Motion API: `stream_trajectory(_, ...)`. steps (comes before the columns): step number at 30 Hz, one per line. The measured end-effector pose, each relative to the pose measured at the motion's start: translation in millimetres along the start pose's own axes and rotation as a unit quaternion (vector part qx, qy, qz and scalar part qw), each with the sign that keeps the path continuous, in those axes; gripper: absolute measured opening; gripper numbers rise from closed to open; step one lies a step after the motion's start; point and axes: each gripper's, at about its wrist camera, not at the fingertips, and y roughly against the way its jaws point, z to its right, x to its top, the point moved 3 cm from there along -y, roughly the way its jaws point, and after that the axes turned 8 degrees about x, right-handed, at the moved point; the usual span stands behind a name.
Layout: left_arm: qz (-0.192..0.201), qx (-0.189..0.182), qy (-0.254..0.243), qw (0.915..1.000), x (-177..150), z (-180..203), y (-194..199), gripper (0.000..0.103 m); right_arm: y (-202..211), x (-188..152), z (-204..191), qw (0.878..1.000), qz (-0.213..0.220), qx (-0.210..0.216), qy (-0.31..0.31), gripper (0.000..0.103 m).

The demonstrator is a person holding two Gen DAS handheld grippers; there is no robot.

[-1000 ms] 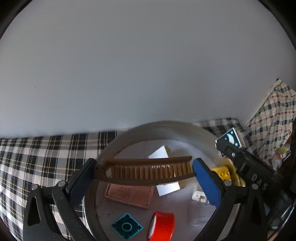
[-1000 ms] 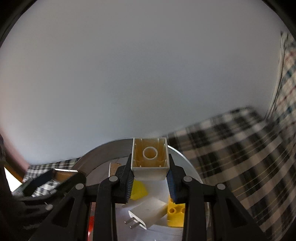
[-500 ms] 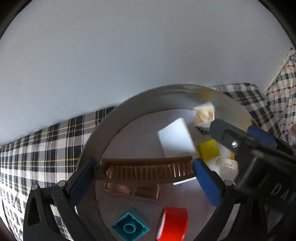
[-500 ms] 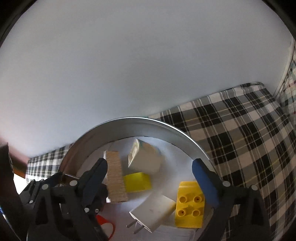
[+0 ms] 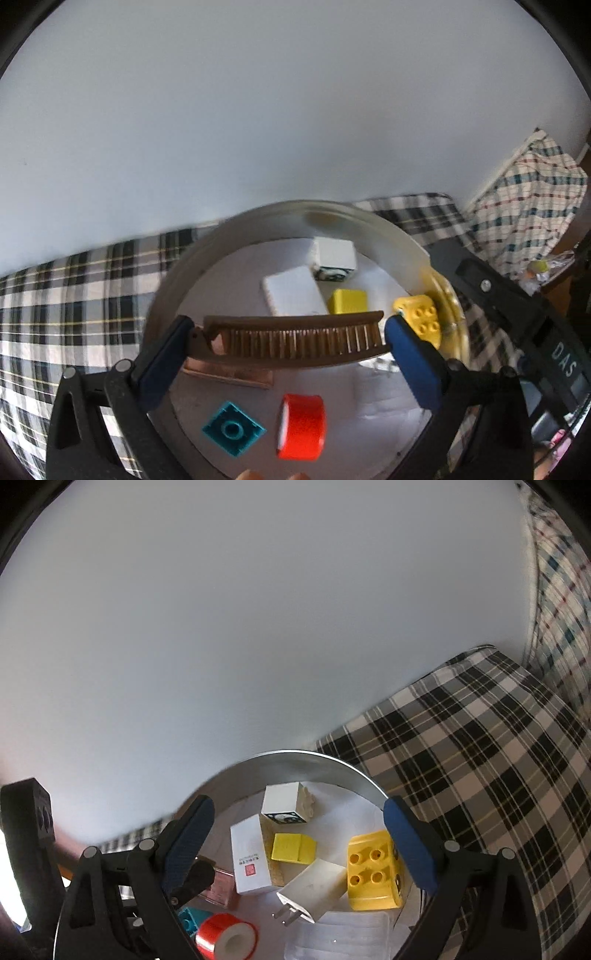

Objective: Organize rigid objects
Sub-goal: 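Lower the brown comb into the tin and open left tool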

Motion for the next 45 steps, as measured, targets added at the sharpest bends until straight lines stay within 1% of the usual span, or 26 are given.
stream_trajectory(3, -0.018, -0.032, 0.010, 0.9993, -1.3, -0.1, -4.0, 0.103, 6.8, -1.9, -8.1, 1.000, 0.007, 0.006, 0.005, 0.094)
stream_trajectory(4, -0.023, -0.031, 0.009, 0.9992, 0.3, 7.9, -13.9, 0.103, 9.7, -2.8, -9.9, 1.000, 0.010, 0.005, 0.011, 0.094)
stream_trajectory(6, -0.032, -0.039, 0.013, 0.9987, 0.0, 7.9, -18.3, 0.103, 12.3, -3.6, -10.6, 0.999, 0.018, -0.014, 0.028, 0.094)
stream_trajectory(8, -0.040, -0.053, 0.045, 0.9968, 0.6, -0.2, -20.2, 0.103, 17.6, -3.9, -7.1, 0.999, 0.019, -0.035, 0.029, 0.094)
stream_trajectory(9, -0.032, -0.059, 0.060, 0.9959, 1.4, -6.4, -18.7, 0.103, 24.7, -3.5, -1.6, 0.998, 0.041, -0.049, 0.020, 0.094)
stream_trajectory(11, -0.015, -0.045, 0.087, 0.9951, 1.8, -20.1, -14.4, 0.103, 30.9, -2.3, 10.0, 0.995, 0.070, -0.072, 0.019, 0.094)
stream_trajectory(12, -0.008, -0.031, 0.100, 0.9945, 2.2, -26.2, -13.5, 0.103, 32.3, -3.0, 12.3, 0.994, 0.070, -0.077, 0.025, 0.094)
stream_trajectory(14, 0.004, -0.056, 0.108, 0.9926, 1.2, -28.4, -12.7, 0.103, 29.4, -5.5, 16.7, 0.994, 0.062, -0.080, 0.025, 0.094)
stream_trajectory(17, 0.021, -0.030, 0.100, 0.9943, 0.1, -28.6, -9.4, 0.103, 26.2, -8.8, 25.6, 0.996, 0.056, -0.074, 0.005, 0.094)
stream_trajectory(18, 0.049, -0.017, 0.093, 0.9943, -0.2, -27.5, -4.0, 0.103, 25.3, -9.0, 27.4, 0.996, 0.055, -0.073, 0.001, 0.094)
stream_trajectory(19, 0.060, -0.011, 0.089, 0.9942, -0.3, -26.5, -3.1, 0.103, 24.2, -9.1, 29.1, 0.996, 0.054, -0.074, 0.000, 0.094)
stream_trajectory(22, 0.081, -0.028, 0.084, 0.9928, 0.5, -26.4, 2.6, 0.103, 25.4, -9.8, 29.0, 0.995, 0.055, -0.079, -0.001, 0.094)
stream_trajectory(24, 0.087, -0.026, 0.069, 0.9935, 4.6, -20.3, 3.5, 0.103, 27.0, -10.5, 29.3, 0.995, 0.058, -0.083, -0.005, 0.094)
stream_trajectory(26, 0.090, -0.046, 0.070, 0.9924, 4.1, -19.4, 8.0, 0.103, 27.7, -9.6, 30.4, 0.994, 0.059, -0.089, -0.010, 0.094)
stream_trajectory(27, 0.072, -0.085, 0.077, 0.9908, 4.8, -18.9, 7.4, 0.103, 28.0, -9.2, 30.4, 0.994, 0.059, -0.088, -0.012, 0.094)
stream_trajectory(29, 0.047, -0.122, 0.085, 0.9878, 6.0, -15.7, 4.7, 0.103, 28.0, -8.0, 31.0, 0.995, 0.059, -0.084, -0.014, 0.094)
stream_trajectory(30, 0.039, -0.131, 0.080, 0.9874, 6.3, -13.8, 4.8, 0.103, 29.0, -7.8, 30.1, 0.994, 0.062, -0.084, -0.014, 0.094)
stream_trajectory(31, 0.031, -0.126, 0.072, 0.9889, 6.1, -11.1, 4.6, 0.103, 29.6, -7.7, 29.9, 0.994, 0.064, -0.084, -0.014, 0.094)
stream_trajectory(34, 0.029, -0.134, 0.065, 0.9884, 5.9, -3.2, 4.8, 0.103, 32.6, -7.2, 28.7, 0.994, 0.073, -0.083, -0.017, 0.094)
stream_trajectory(37, 0.033, -0.186, 0.052, 0.9807, 6.7, -0.6, 10.4, 0.103, 33.8, -6.6, 29.2, 0.994, 0.073, -0.083, -0.020, 0.094)
stream_trajectory(38, 0.039, -0.183, 0.043, 0.9813, 7.2, 0.6, 11.5, 0.103, 34.3, -6.6, 29.3, 0.994, 0.074, -0.083, -0.020, 0.094)
stream_trajectory(39, 0.059, -0.158, 0.020, 0.9855, 7.0, 4.5, 16.0, 0.103, 35.1, -6.7, 29.4, 0.993, 0.075, -0.084, -0.020, 0.094)
stream_trajectory(40, 0.075, -0.145, 0.003, 0.9866, 6.8, 7.7, 19.9, 0.103, 35.4, -7.0, 29.5, 0.993, 0.076, -0.085, -0.020, 0.094)
stream_trajectory(41, 0.083, -0.143, -0.002, 0.9863, 5.9, 11.8, 20.6, 0.103, 35.6, -7.2, 29.6, 0.993, 0.077, -0.085, -0.020, 0.094)
stream_trajectory(44, 0.082, -0.139, 0.028, 0.9865, 9.9, 5.0, 21.3, 0.103, 33.8, -9.1, 28.6, 0.994, 0.069, -0.081, -0.016, 0.094)
stream_trajectory(45, 0.087, -0.115, 0.039, 0.9888, 11.7, 0.5, 21.7, 0.103, 32.8, -12.0, 26.6, 0.995, 0.063, -0.080, -0.011, 0.094)
